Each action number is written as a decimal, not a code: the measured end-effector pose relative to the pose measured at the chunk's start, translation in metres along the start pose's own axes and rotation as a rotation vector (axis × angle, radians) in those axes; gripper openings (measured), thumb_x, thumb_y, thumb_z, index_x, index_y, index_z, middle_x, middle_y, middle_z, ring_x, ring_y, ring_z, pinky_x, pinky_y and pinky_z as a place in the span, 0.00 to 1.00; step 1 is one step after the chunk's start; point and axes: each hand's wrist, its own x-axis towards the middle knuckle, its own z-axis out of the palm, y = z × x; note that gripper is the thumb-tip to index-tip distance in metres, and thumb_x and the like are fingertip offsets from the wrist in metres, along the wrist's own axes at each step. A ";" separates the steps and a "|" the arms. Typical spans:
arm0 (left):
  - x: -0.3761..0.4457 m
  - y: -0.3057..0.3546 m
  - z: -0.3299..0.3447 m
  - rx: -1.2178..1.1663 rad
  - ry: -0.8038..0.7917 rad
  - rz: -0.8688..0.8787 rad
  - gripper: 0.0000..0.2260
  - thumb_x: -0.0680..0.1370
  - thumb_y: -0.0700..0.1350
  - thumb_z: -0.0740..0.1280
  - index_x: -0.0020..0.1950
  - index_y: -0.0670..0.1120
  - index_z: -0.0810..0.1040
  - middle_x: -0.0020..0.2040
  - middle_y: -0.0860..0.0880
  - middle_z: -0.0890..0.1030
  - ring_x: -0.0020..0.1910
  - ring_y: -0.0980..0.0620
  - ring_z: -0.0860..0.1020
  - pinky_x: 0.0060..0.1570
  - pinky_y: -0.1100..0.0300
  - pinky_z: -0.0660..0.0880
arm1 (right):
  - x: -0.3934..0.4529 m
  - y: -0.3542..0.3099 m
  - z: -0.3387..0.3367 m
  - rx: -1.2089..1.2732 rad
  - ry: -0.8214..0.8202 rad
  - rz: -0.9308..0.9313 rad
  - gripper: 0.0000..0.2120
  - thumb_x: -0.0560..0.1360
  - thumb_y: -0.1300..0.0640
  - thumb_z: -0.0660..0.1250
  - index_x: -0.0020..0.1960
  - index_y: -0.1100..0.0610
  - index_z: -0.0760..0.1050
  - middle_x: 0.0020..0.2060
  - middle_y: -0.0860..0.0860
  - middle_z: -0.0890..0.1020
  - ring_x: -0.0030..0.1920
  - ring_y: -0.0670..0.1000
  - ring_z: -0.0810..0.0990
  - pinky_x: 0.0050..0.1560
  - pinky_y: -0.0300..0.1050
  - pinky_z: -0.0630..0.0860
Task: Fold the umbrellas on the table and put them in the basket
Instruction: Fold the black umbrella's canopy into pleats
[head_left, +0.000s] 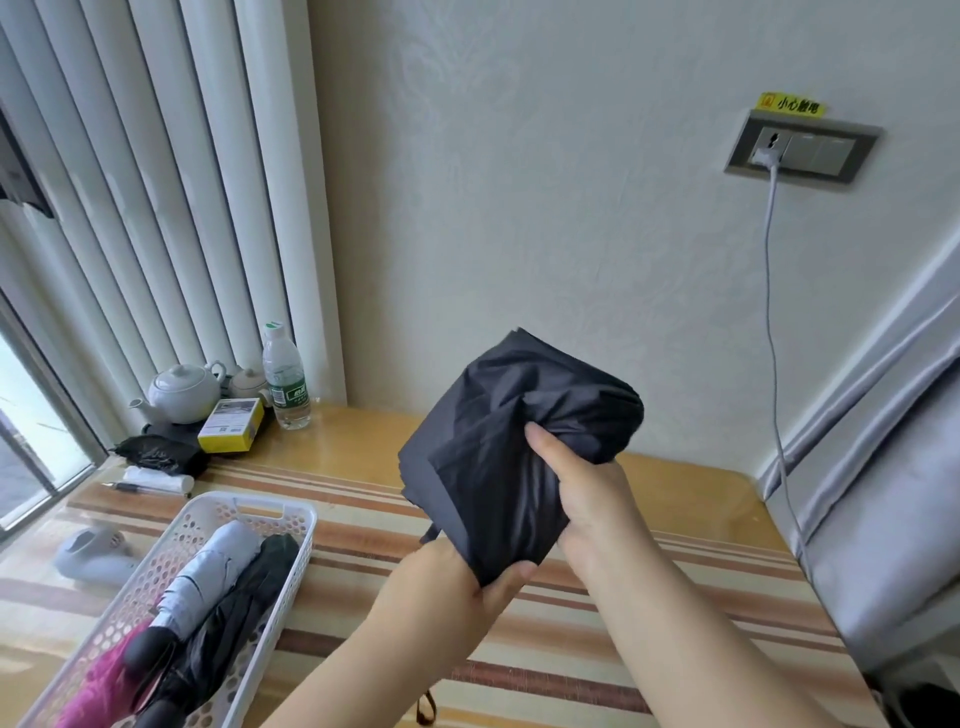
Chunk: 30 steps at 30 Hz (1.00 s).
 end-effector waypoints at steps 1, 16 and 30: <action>-0.001 -0.001 0.002 0.023 0.001 0.008 0.16 0.77 0.63 0.58 0.48 0.49 0.70 0.32 0.55 0.69 0.38 0.54 0.75 0.29 0.65 0.63 | -0.001 0.000 -0.004 0.044 -0.013 0.023 0.12 0.71 0.62 0.74 0.54 0.58 0.80 0.47 0.54 0.86 0.48 0.54 0.85 0.47 0.50 0.80; 0.006 0.003 -0.006 -0.300 -0.139 -0.073 0.14 0.75 0.58 0.67 0.38 0.51 0.69 0.29 0.54 0.70 0.26 0.60 0.70 0.28 0.69 0.64 | 0.005 -0.020 -0.011 -0.100 0.064 -0.227 0.17 0.68 0.61 0.77 0.56 0.55 0.79 0.49 0.50 0.85 0.49 0.50 0.84 0.52 0.52 0.80; 0.008 0.006 -0.016 -0.851 -0.406 -0.182 0.22 0.65 0.62 0.69 0.53 0.53 0.71 0.48 0.51 0.82 0.42 0.51 0.82 0.42 0.56 0.79 | 0.011 -0.031 -0.020 0.053 0.060 -0.099 0.17 0.71 0.65 0.73 0.58 0.59 0.78 0.48 0.53 0.86 0.46 0.51 0.85 0.38 0.42 0.80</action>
